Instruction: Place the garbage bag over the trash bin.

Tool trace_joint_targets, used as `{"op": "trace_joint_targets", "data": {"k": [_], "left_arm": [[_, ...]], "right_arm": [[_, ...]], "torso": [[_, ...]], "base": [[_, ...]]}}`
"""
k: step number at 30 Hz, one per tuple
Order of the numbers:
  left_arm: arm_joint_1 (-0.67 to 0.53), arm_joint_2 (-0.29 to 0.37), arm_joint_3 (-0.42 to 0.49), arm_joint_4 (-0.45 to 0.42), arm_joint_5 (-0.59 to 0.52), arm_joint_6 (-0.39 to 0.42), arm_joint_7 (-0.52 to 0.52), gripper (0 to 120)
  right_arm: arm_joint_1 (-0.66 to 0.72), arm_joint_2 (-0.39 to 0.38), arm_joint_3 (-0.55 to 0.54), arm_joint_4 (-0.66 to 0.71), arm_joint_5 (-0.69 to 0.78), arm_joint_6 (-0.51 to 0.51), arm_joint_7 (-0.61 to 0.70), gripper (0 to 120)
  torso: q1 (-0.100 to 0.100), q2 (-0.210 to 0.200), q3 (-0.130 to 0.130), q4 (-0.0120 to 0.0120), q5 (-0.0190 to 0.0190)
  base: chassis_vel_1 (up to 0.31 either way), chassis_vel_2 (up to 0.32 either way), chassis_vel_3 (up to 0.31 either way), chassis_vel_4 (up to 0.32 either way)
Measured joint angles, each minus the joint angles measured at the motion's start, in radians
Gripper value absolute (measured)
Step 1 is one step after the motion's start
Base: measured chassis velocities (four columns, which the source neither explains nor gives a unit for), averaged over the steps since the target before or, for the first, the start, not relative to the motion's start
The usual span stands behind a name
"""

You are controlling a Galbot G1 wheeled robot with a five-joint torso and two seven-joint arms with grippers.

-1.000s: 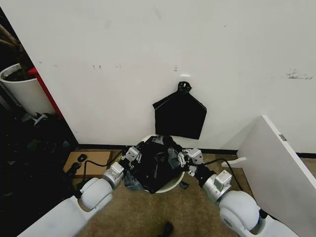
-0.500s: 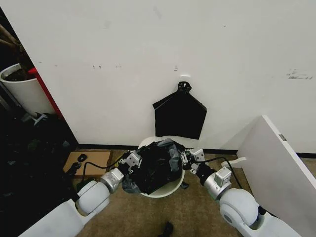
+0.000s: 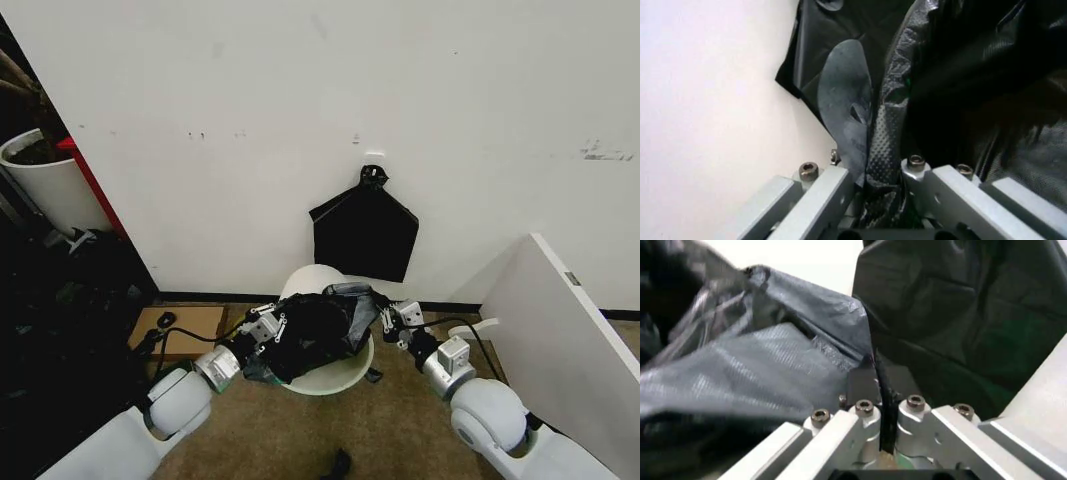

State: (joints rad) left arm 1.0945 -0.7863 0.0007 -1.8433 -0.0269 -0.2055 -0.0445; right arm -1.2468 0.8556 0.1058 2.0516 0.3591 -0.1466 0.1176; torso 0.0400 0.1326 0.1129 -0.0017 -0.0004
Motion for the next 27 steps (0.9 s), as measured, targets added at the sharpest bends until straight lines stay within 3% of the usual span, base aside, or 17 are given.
{"op": "trace_joint_targets", "data": {"k": [10,12,18,22,26,27], "left_arm": [[0.071,-0.022,-0.048,-0.031,-0.082,0.018,-0.009,1],[0.093,-0.022,-0.055,-0.045,-0.119,0.041,-0.014,1],[0.139,-0.031,-0.077,-0.069,-0.227,0.109,-0.032,1],[0.159,-0.034,-0.090,-0.087,-0.280,0.135,-0.035,1],[0.167,-0.033,-0.091,-0.096,-0.307,0.150,-0.036,1],[0.171,-0.038,-0.093,-0.106,-0.357,0.176,-0.059,1]], "right_arm": [[-0.012,0.026,-0.021,-0.033,-0.016,0.034,-0.006,0],[-0.015,0.044,-0.020,-0.023,0.021,0.087,0.014,2],[-0.018,0.053,-0.007,0.014,0.125,0.133,0.017,23],[-0.028,0.046,0.015,0.030,0.207,0.108,0.005,40],[-0.034,0.046,0.032,0.033,0.267,0.087,0.008,49],[-0.041,0.057,0.057,0.048,0.313,0.075,0.026,56]], "torso": [[0.000,0.000,0.000,0.0000,0.0000],[0.000,0.000,0.000,0.0001,0.0000],[0.000,0.000,0.000,0.0003,-0.0001],[0.000,0.000,0.000,0.0001,0.0000],[0.000,0.000,0.000,0.0001,0.0000],[0.000,0.000,0.000,0.0000,0.0001]], "base": [[0.000,0.000,0.000,0.000],[0.000,0.000,0.000,0.000],[0.000,0.000,0.000,0.000],[0.000,0.000,0.000,0.000],[0.000,0.000,0.000,0.000],[0.000,0.000,0.000,0.000]]}}
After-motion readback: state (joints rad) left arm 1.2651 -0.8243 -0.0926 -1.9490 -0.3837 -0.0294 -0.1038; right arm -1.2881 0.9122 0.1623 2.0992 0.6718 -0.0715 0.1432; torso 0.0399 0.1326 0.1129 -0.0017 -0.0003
